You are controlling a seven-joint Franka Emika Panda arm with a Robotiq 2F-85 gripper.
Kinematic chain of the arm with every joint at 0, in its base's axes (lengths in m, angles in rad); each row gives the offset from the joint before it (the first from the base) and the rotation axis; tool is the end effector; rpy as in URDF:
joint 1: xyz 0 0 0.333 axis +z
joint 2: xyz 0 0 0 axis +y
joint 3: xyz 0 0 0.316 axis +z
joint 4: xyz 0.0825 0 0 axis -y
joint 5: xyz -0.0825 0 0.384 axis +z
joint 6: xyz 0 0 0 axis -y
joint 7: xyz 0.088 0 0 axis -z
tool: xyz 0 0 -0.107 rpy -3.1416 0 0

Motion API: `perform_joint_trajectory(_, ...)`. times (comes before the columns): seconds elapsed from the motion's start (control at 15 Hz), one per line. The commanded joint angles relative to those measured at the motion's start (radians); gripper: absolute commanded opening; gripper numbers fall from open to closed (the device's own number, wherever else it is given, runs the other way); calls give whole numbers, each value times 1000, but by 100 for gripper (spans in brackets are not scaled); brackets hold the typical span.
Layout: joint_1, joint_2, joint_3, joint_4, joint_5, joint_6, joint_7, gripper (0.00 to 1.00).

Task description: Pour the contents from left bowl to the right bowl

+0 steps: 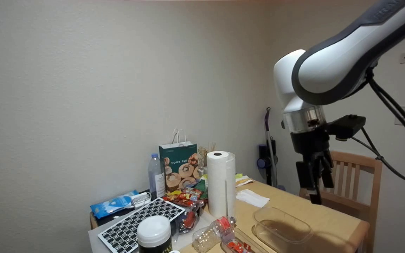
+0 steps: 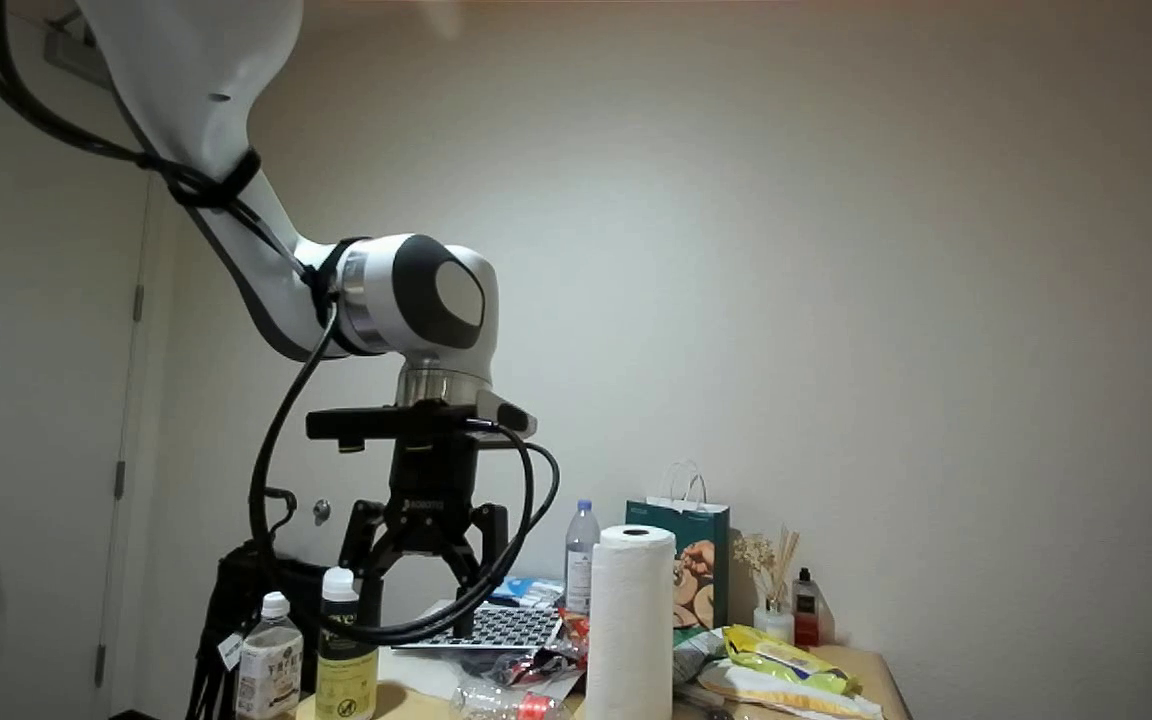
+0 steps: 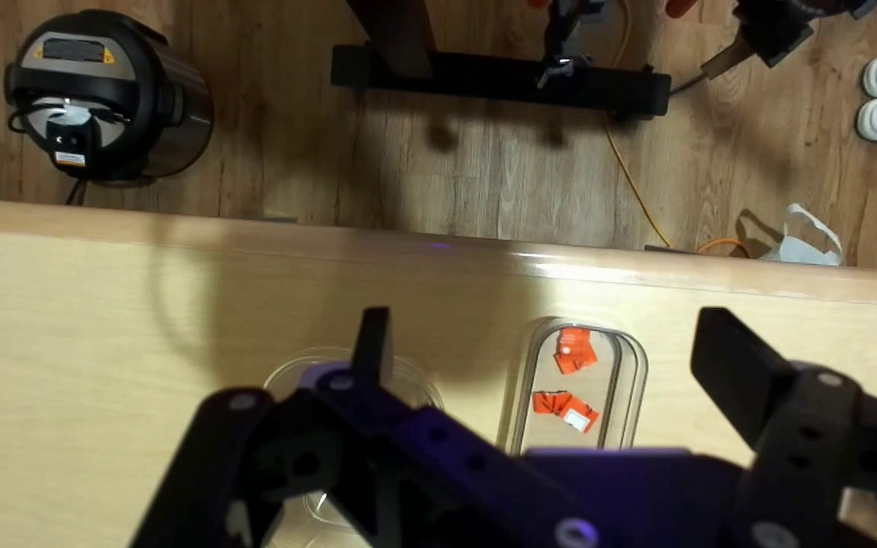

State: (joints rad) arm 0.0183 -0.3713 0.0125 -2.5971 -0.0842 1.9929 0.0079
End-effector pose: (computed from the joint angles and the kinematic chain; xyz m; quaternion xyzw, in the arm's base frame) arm 0.3781 0.0063 0.3647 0.9920 0.0323 -0.1154 0.0406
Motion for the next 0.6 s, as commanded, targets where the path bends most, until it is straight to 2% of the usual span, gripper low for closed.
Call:
perform_joint_trajectory(0.0, 7, 12, 11, 2, 13, -1, 5, 100)
perform_joint_trajectory(0.33, 47, 175, 46, 22, 103, 16, 55, 100)
perform_joint_trajectory(0.47, 52, 261, 64, 37, 86, 54, 93, 100)
perform_joint_trajectory(0.53, 48, 313, 77, 47, 51, 90, 152, 100)
